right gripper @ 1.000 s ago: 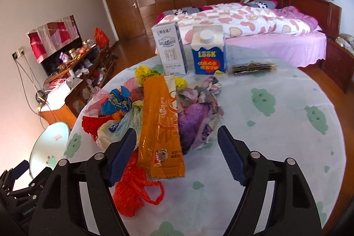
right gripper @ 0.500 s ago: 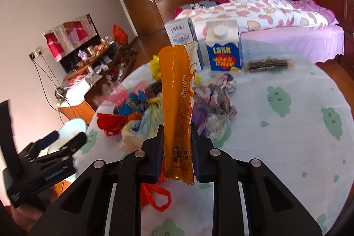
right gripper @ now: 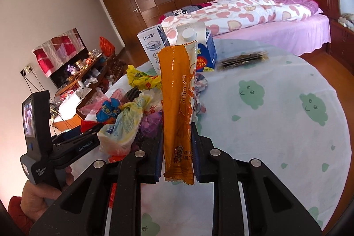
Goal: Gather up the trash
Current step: 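Grasp the orange snack wrapper with the right tool while the left grasps the red-blue wrapper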
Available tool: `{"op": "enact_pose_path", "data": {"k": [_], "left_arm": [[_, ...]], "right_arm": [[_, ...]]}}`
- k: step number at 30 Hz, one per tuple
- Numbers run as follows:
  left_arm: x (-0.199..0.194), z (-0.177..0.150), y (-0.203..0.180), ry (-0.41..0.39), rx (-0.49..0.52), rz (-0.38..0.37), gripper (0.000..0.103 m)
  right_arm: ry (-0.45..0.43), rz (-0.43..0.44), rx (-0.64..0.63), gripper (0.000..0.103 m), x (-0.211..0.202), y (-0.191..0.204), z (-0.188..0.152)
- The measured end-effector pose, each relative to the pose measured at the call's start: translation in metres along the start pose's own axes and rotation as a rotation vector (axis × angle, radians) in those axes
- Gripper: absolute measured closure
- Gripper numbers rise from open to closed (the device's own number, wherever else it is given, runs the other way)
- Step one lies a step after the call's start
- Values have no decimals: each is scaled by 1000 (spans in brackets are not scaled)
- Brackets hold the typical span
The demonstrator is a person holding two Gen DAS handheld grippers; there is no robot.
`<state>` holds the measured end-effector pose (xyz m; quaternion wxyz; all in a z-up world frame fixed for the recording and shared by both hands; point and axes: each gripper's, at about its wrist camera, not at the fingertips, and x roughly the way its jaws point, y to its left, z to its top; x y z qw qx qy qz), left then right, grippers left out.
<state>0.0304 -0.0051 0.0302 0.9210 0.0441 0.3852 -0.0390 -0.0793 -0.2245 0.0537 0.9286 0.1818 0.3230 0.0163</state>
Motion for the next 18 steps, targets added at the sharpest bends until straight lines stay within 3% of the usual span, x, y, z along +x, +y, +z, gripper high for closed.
{"op": "enact_pose_path", "data": {"k": [4, 7, 18], "left_arm": [[-6, -4, 2, -4, -6, -36, 75], [-18, -9, 3, -16, -8, -59, 83], [-54, -18, 28, -51, -59, -55, 85]], "right_arm": [[-3, -4, -2, 80, -2, 0, -2], [-21, -11, -6, 80, -5, 1, -4], [-38, -6, -21, 80, -17, 14, -9]]}}
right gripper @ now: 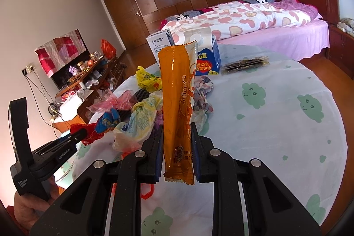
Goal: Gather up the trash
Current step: 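Grasp the orange snack wrapper with the right tool while the left grasps the red-blue wrapper, then carry both wrappers over the teal bin and open both tools to drop them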
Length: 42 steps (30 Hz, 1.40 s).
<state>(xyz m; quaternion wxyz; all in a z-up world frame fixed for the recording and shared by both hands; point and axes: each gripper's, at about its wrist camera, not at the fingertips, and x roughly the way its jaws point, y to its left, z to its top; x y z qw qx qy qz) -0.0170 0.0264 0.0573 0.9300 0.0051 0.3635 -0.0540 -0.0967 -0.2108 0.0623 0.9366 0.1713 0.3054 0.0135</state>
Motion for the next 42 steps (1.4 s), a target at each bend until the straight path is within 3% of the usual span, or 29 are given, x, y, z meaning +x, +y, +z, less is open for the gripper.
{"op": "enact_pose_path", "data": {"k": [4, 10, 19, 29, 42], "left_arm": [[-18, -2, 17, -23, -25, 44, 86], [-43, -6, 49, -55, -47, 167, 85], [-67, -11, 102, -98, -115, 271, 85], [-66, -21, 162, -84, -222, 410, 85], [-46, -36, 209, -24, -299, 488, 85]], "right_arm": [[-9, 20, -24, 80, -6, 11, -2], [-11, 65, -78, 80, -8, 38, -6], [29, 149, -164, 80, 6, 99, -10], [81, 211, -249, 80, 25, 169, -21], [198, 248, -319, 80, 75, 242, -45]]}}
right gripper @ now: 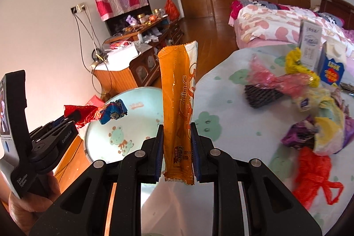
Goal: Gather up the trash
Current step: 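Carry both wrappers over the teal bin and open both tools to drop them, then withdraw both open tools from the bin back over the table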
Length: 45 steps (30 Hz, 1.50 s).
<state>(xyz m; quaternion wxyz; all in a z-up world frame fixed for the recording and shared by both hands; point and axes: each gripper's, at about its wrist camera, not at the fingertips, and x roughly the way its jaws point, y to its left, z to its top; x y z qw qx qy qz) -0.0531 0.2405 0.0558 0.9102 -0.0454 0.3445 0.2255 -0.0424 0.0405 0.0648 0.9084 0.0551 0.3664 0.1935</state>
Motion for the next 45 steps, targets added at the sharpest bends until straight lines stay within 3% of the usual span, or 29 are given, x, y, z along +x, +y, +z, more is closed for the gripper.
{"op": "enact_pose_path", "data": {"k": [13, 21, 26, 27, 28, 34, 41, 45], "left_arm": [[34, 0, 8, 50, -8, 61, 85], [43, -3, 1, 70, 11, 49, 82], [39, -4, 0, 68, 8, 48, 67], [38, -4, 0, 66, 7, 52, 59], [36, -4, 0, 64, 6, 58, 52], [20, -5, -1, 39, -1, 52, 29], [-7, -5, -9, 7, 4, 30, 16], [-23, -3, -13, -10, 3, 14, 10]], "right_arm": [[129, 38, -20, 80, 64, 25, 1], [144, 56, 6, 66, 77, 19, 0], [93, 46, 28, 65, 62, 13, 3], [82, 42, 31, 63, 59, 13, 3], [67, 35, 33, 59, 55, 12, 4], [-42, -54, 40, 24, 23, -2, 5], [-100, -122, 52, 8, -1, -22, 7], [-126, -164, 49, 5, -15, -34, 2]]}}
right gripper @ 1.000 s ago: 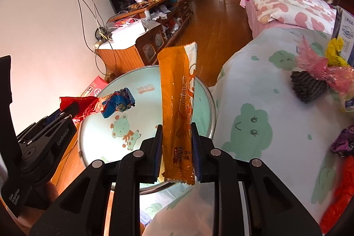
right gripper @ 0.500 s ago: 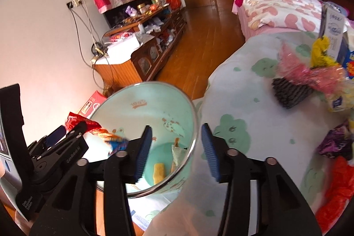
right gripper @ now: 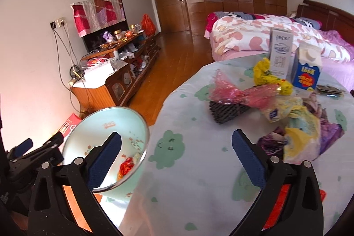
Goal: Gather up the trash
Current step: 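Withdraw both open tools from the bin back over the table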
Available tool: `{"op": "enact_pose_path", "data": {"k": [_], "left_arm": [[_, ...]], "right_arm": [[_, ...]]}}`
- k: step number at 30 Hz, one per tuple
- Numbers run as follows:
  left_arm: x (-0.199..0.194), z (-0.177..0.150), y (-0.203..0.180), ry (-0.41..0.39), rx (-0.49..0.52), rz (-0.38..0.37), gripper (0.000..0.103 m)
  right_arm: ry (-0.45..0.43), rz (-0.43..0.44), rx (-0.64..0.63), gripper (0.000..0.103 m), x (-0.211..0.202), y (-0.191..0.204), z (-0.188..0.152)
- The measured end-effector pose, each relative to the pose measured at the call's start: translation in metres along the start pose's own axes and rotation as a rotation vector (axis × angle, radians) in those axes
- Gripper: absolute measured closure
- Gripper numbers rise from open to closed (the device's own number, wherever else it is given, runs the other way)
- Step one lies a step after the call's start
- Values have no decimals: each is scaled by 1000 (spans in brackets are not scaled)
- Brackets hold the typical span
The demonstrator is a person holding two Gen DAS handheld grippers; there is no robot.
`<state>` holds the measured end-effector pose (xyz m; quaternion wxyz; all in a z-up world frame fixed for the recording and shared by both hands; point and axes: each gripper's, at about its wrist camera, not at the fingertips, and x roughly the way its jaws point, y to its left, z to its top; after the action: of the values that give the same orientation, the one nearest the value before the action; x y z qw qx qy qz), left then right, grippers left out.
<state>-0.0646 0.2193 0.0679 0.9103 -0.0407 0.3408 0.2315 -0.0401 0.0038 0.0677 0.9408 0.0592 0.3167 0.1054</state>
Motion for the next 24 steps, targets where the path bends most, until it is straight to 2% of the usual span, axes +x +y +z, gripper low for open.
{"op": "enact_pose_path", "data": {"k": [8, 12, 24], "left_arm": [[-28, -4, -20, -14, 38, -50, 9], [-42, -7, -31, -16, 54, -84, 6], [-71, -20, -74, -35, 154, -172, 6]], "right_arm": [[7, -54, 38, 5, -17, -33, -4], [-6, -86, 61, 5, -31, -48, -7], [-40, -176, 144, 5, -65, -112, -17]]}}
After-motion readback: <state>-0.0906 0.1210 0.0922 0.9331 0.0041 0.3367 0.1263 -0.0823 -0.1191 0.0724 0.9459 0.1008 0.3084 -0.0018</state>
